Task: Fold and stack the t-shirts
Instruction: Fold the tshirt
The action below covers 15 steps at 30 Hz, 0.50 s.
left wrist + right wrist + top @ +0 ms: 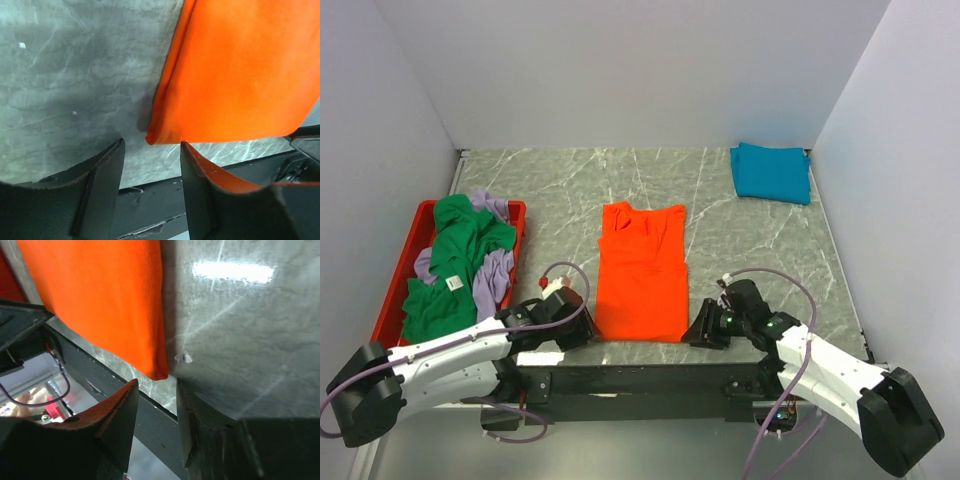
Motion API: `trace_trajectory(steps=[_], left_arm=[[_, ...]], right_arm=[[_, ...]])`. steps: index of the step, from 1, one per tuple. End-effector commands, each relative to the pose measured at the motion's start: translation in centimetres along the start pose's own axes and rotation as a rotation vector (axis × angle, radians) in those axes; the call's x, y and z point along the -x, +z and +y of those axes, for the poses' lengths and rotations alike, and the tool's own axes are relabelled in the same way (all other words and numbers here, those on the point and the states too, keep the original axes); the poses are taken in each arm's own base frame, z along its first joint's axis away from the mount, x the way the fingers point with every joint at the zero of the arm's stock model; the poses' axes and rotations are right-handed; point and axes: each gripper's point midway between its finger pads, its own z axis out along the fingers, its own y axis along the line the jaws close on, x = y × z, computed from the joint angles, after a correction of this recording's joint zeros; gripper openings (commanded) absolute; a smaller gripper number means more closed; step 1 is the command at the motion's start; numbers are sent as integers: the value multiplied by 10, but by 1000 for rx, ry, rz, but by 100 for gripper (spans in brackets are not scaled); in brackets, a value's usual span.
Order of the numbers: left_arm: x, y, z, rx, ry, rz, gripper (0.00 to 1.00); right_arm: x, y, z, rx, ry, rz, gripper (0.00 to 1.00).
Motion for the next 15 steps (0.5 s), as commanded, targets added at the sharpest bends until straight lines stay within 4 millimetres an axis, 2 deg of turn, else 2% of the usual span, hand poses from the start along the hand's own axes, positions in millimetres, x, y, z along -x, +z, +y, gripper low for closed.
trace_trajectory(steps=[1,8,15], left_arm=[[-2,2,9,23,-36,-16,54],[0,4,11,22,-44,-34,52],[-2,13,17,43,-34,-33,44]], right_arm=[[1,7,-7,-17,28,-27,43],[2,10,-11,-20,45,-48,40],[1,13,-16,-15,63,-59,36]])
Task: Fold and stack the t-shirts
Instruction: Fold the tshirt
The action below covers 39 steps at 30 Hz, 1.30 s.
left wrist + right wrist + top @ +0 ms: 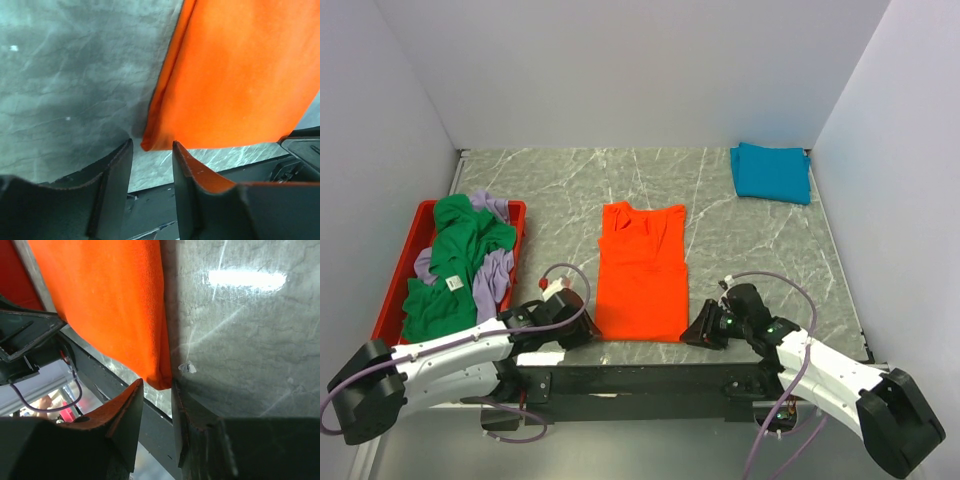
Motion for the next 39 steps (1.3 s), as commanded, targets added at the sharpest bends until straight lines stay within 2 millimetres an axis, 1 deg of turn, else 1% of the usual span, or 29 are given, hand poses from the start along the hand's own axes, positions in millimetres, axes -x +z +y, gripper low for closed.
trace_trajectory(steps=[1,5,9,12,13,14,15,16,17,19,20,22,24,25,26,27,28,29,30,31,32,33,34,35,36,37,38,39], left_arm=[[-1,9,19,61,4,-16,43],[-3,14,17,52,8,-8,40],[-3,17,15,53,11,-7,32],[-3,15,9,33,15,-8,24],[-3,15,8,29,18,-6,16],[-3,13,6,21,23,-1,5],[-3,13,3,13,31,-2,5],[-4,11,1,11,37,7,1],[-5,9,1,14,52,12,1],[-9,3,-3,11,75,29,1],[-10,0,-4,12,83,33,1],[-15,-10,-10,-3,107,47,1],[-19,-20,-18,-31,123,53,1],[-19,-27,-25,-43,128,53,1],[-18,-31,-23,-28,135,48,1],[-19,-37,-27,-40,146,49,1],[-16,-44,-36,-59,148,40,1],[-14,-47,-32,-37,158,34,1],[-12,-49,-33,-33,162,26,1],[-10,-53,-39,-44,163,18,1],[-7,-55,-40,-42,170,11,1],[-5,-57,-40,-32,179,0,1],[-1,-63,-49,-49,183,-12,1],[3,-66,-52,-53,191,-27,1],[9,-69,-53,-47,195,-56,1],[14,-76,-63,-70,195,-76,1],[18,-79,-67,-77,200,-93,1],[25,-84,-74,-89,197,-120,1]], right_arm=[[0,5,-18,-52,11,-31,36],[2,6,-20,-48,15,-42,32],[5,7,-17,-41,14,-56,19],[8,5,-11,-23,10,-72,11],[8,4,-11,-24,10,-70,9],[8,2,-9,-22,0,-73,5],[9,1,-7,-13,-11,-79,3],[8,-1,-8,-24,-13,-69,1],[8,-3,-3,-4,-32,-71,0],[5,-10,1,-6,-61,-55,0],[5,-14,7,13,-81,-59,0],[2,-25,17,36,-128,-46,0],[-2,-34,20,32,-150,-34,0],[-3,-37,22,38,-163,-33,0],[-2,-42,26,54,-187,-45,0],[-3,-47,28,47,-188,-42,0],[-3,-50,31,57,-202,-50,0],[-3,-53,34,60,-211,-53,0],[1,-58,41,70,-231,-69,0],[4,-61,40,52,-235,-85,0],[7,-63,43,45,-245,-98,0],[13,-71,54,55,-274,-126,0],[16,-73,56,43,-281,-133,0],[22,-77,59,32,-295,-162,0],[30,-85,71,42,-324,-194,0],[34,-87,73,27,-329,-201,0],[38,-88,76,19,-336,-213,0],[43,-94,87,29,-354,-233,0]])
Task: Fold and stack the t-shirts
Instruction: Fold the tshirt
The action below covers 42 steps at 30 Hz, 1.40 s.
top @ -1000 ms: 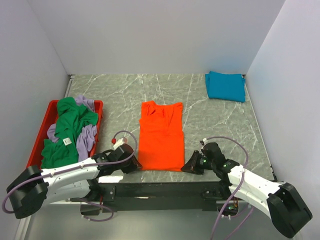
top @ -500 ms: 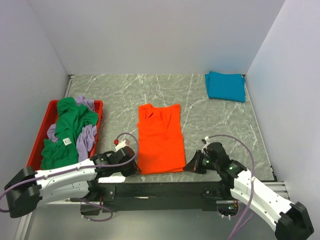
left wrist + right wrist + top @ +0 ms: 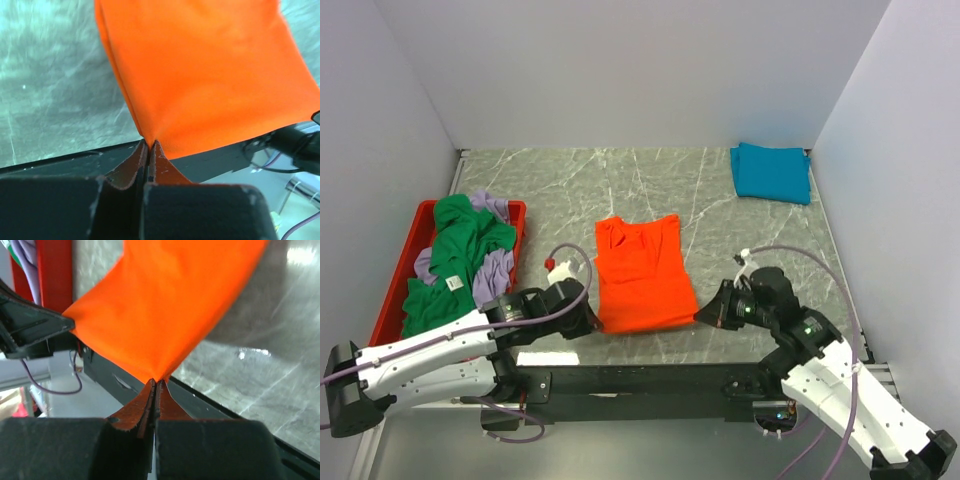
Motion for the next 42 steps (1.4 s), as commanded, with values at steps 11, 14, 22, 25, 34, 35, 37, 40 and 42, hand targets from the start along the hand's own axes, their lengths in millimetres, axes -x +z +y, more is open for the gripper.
trace_trajectory(steps=[11,14,22,25,34,35,37,40,42], left_arm=[[118,-12,-48,-69,78,-232,0],[147,8,-53,-50,75,-232,0],[218,40,-65,-34,-34,-282,0],[245,56,-62,-4,-69,-303,0],[308,109,-41,62,-126,-292,1],[310,120,-34,76,-132,-274,1],[321,124,-34,81,-134,-281,1],[335,132,-31,67,-126,-287,44],[343,131,-30,56,-113,-290,58]], right_arm=[[106,7,46,-81,-97,-160,0],[141,18,49,-88,-71,-189,0],[221,65,36,-98,17,-153,0],[247,82,26,-71,59,-122,0],[296,145,-10,-41,150,-42,0],[310,147,-6,-36,131,-57,0],[309,166,-28,-77,158,-18,8],[321,174,-44,-116,157,-22,34],[324,171,-45,-126,145,-39,40]])
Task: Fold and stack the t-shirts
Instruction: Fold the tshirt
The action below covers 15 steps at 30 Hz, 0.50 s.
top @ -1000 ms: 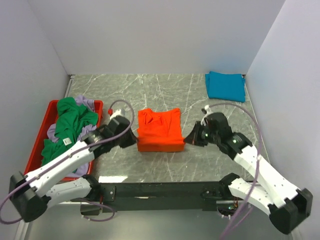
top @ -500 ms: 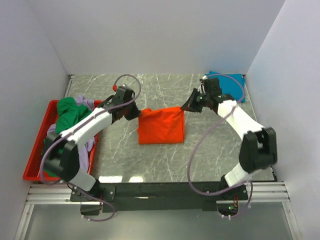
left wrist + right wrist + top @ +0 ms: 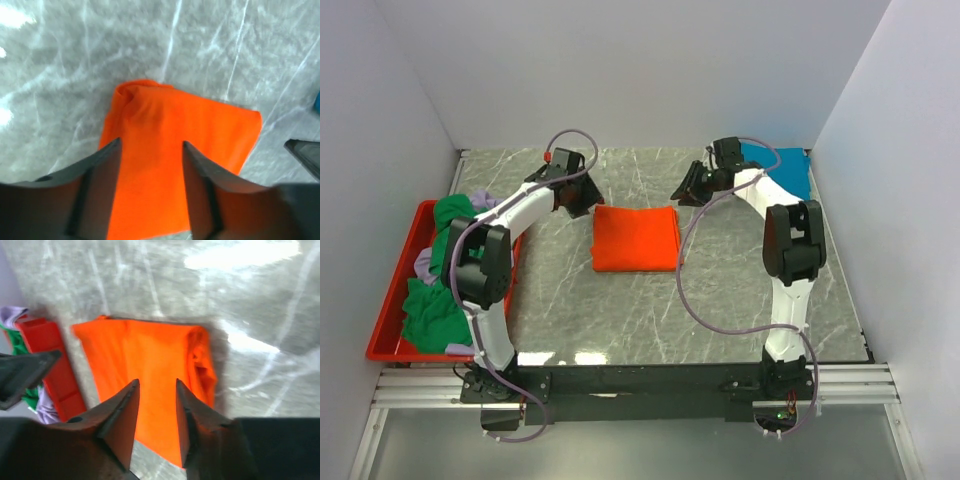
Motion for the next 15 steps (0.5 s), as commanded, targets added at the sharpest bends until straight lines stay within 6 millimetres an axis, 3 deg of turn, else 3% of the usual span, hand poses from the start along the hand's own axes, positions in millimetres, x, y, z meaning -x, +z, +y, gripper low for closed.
trace_trajectory(steps=[1,5,7,11,14,15], left_arm=[[33,-12,-24,-91,47,-65,61],[35,-36,-28,-128,27,-95,66],[24,-43,-22,-125,-8,-80,63],[-22,-45,-19,-114,14,-35,50],[-45,-46,-23,-124,22,-19,41],[-56,-42,-15,-111,13,-3,38]], right_arm=[[18,-18,4,-12,-45,-54,43],[8,-27,-10,-62,-88,-86,55],[3,-30,-6,-49,-125,-97,58],[-20,-20,-20,-106,-167,-72,62],[-38,-11,-25,-100,-175,-39,63],[-42,-6,-24,-78,-180,-31,64]])
